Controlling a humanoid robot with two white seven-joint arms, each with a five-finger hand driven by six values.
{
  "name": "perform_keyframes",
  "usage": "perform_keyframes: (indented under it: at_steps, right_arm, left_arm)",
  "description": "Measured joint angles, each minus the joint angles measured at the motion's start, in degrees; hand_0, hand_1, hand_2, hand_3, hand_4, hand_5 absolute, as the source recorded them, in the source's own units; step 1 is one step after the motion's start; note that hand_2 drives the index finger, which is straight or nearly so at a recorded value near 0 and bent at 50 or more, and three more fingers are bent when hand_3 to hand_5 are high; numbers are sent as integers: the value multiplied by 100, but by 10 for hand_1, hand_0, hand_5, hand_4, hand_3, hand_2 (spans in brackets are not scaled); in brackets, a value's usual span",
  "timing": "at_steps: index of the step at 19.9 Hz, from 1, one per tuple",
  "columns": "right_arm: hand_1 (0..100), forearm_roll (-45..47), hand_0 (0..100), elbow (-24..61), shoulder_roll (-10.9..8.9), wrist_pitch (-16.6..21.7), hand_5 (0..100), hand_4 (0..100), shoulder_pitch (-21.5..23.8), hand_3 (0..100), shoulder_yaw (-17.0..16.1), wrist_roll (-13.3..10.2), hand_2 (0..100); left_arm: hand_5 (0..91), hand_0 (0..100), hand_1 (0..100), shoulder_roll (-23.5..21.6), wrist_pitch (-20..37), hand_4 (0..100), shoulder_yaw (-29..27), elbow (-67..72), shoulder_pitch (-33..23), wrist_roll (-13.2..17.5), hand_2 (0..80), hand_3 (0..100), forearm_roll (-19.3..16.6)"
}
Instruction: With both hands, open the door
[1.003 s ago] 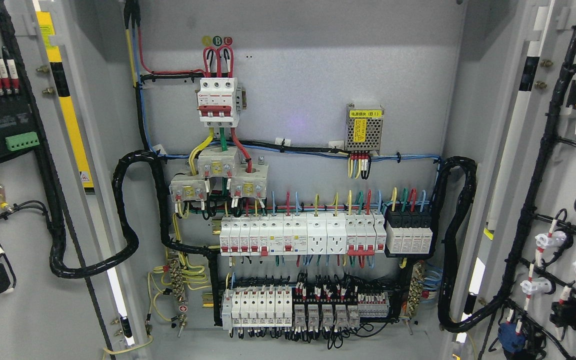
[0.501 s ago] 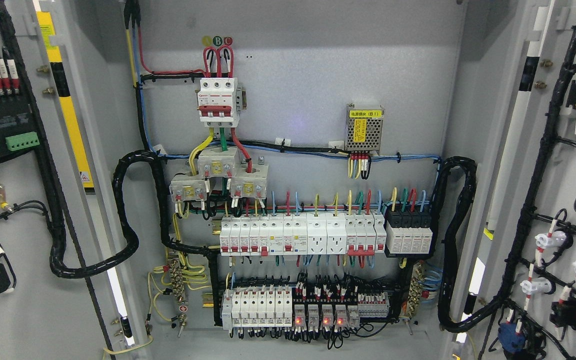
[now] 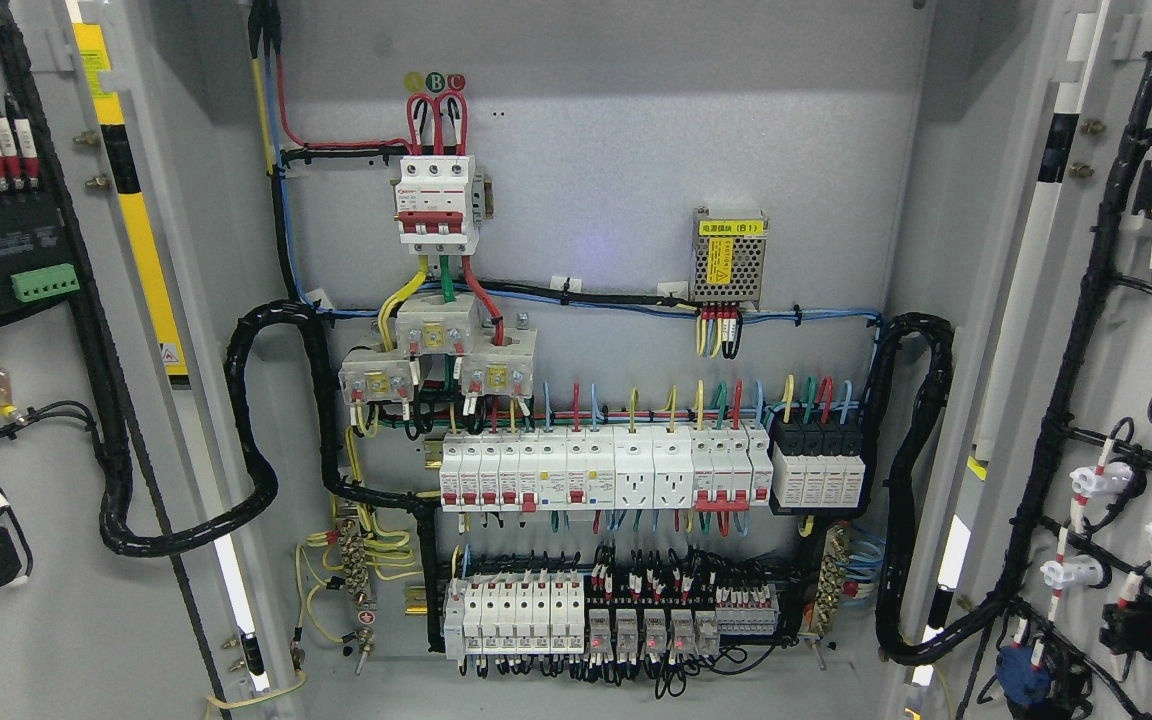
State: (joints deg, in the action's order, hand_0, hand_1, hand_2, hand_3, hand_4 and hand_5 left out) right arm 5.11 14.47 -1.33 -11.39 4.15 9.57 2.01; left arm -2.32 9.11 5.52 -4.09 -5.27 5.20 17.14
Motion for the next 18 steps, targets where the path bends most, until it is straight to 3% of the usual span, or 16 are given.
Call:
perform_keyframes:
  at_steps: [18]
  right_arm:
    - [500,67,0,-171,106,2,0,0,-61,0,-21,7,40]
  left_arm:
    - [0,120,556,-11,47,0,-3,96,13,11,0,0,8]
